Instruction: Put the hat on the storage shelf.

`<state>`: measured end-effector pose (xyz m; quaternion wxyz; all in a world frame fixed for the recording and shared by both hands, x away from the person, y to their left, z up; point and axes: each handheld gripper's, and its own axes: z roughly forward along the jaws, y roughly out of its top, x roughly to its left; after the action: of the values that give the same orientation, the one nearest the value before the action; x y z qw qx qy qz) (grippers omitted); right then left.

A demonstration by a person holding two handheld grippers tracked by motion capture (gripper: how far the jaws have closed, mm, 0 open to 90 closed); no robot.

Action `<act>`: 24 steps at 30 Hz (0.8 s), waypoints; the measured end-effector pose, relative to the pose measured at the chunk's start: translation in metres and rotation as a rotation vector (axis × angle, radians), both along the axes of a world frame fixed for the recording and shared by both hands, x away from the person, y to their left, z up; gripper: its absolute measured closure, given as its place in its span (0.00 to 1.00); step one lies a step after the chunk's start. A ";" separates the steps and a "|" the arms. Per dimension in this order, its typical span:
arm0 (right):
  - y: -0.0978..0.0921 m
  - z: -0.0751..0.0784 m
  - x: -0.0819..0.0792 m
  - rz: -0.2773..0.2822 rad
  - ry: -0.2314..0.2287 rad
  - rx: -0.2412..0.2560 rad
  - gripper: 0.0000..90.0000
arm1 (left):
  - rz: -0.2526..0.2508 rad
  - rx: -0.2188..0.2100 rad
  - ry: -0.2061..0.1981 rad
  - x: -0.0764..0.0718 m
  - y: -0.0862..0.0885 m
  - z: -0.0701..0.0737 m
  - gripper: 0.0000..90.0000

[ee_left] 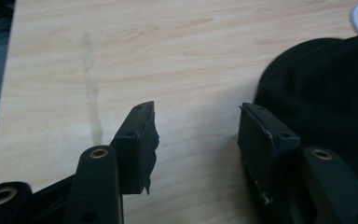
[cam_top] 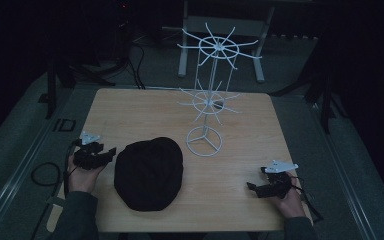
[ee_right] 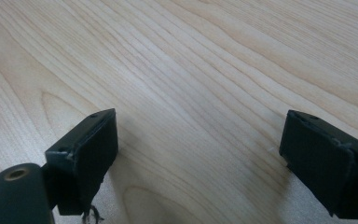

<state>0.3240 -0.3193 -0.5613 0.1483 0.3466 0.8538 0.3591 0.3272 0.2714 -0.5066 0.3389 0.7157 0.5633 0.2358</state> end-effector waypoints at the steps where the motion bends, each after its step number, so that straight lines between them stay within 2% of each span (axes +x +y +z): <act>1: 0.000 0.000 0.000 0.000 0.000 0.000 0.13 | -0.011 0.001 -0.003 0.002 -0.002 0.001 0.52; 5: 0.000 0.000 0.000 0.000 0.000 0.000 0.13 | -0.046 0.000 -0.012 0.009 -0.012 0.005 0.52; 12: 0.000 0.000 0.000 0.000 0.000 0.000 0.13 | -0.112 -0.005 -0.004 0.023 -0.032 0.008 0.51; 20: 0.000 0.000 0.000 -0.001 0.000 0.000 0.13 | -0.192 -0.019 0.036 0.035 -0.052 0.002 0.52; 22: 0.000 0.000 0.000 -0.001 0.000 0.000 0.13 | -0.198 -0.014 0.045 0.036 -0.055 0.001 0.49; 24: 0.000 0.000 0.000 -0.001 0.000 0.000 0.13 | -0.204 0.004 0.072 0.042 -0.063 -0.005 0.48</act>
<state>0.3239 -0.3193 -0.5613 0.1483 0.3471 0.8536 0.3591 0.3690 0.2087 -0.5121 0.3394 0.7780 0.4987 0.1753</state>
